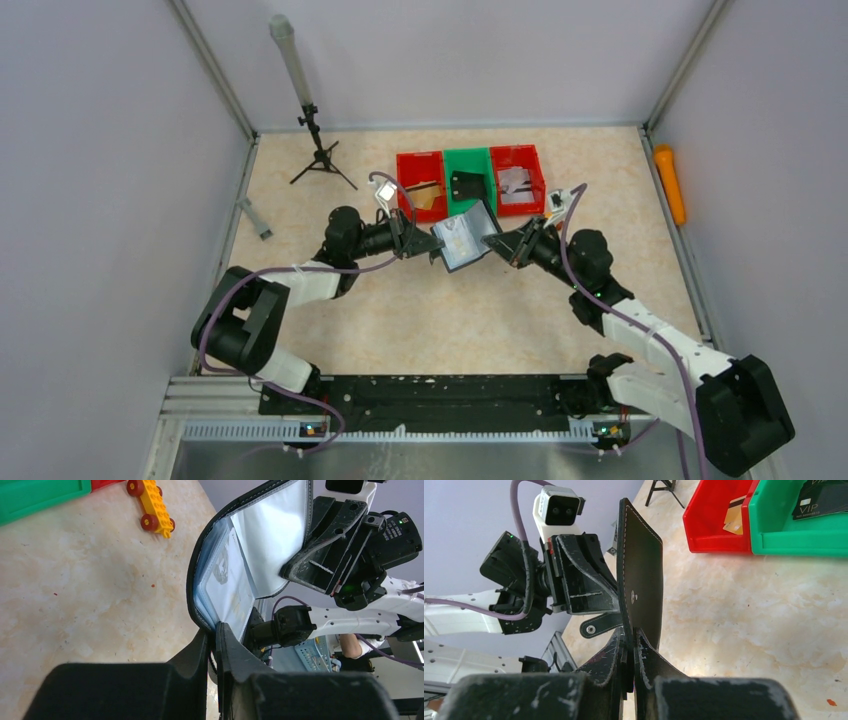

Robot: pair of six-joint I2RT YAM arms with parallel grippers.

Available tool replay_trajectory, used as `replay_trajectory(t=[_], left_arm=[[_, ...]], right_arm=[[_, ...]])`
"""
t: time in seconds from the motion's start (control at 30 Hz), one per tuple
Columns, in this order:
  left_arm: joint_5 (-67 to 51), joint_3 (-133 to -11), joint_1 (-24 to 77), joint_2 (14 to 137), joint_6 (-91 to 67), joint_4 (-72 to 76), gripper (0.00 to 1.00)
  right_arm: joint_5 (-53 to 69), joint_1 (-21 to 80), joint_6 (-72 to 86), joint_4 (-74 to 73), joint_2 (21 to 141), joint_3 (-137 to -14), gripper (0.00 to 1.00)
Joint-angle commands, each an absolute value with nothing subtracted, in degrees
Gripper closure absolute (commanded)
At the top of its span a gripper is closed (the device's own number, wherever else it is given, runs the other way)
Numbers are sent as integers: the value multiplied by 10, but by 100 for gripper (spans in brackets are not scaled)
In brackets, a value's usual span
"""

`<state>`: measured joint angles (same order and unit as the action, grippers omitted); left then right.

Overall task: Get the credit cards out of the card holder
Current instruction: Open the card holder at the center of the board.

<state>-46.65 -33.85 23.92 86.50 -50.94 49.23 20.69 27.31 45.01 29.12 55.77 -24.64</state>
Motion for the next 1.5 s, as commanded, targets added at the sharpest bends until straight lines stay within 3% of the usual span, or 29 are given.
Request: replay_trajectory(t=[0.0,0.07,0.2,0.27,0.37,0.73,1.03,1.47], left_arm=[[-472,-352,241,851,-493,508,91],[-468,-352,241,848,-486,497,93],[-461,-355,241,846,-476,476,97],[-463,-357,240,848,-478,476,98],[-465,-357,241,849,-480,479,99],[-442,-375,246,849,-443,405,100],[-416,-394,260,849,-408,346,100],[-402,-403,263,857,-392,317,100]], right_arm=[[206,270,432,285,558,-279,92],[190,270,418,253,556,-289,81],[148,270,379,179,555,-310,38],[139,270,363,164,559,-315,22],[137,270,341,151,578,-325,5],[248,273,251,134,652,-383,1],[117,355,187,42,704,-450,1],[47,397,148,26,772,-474,1]])
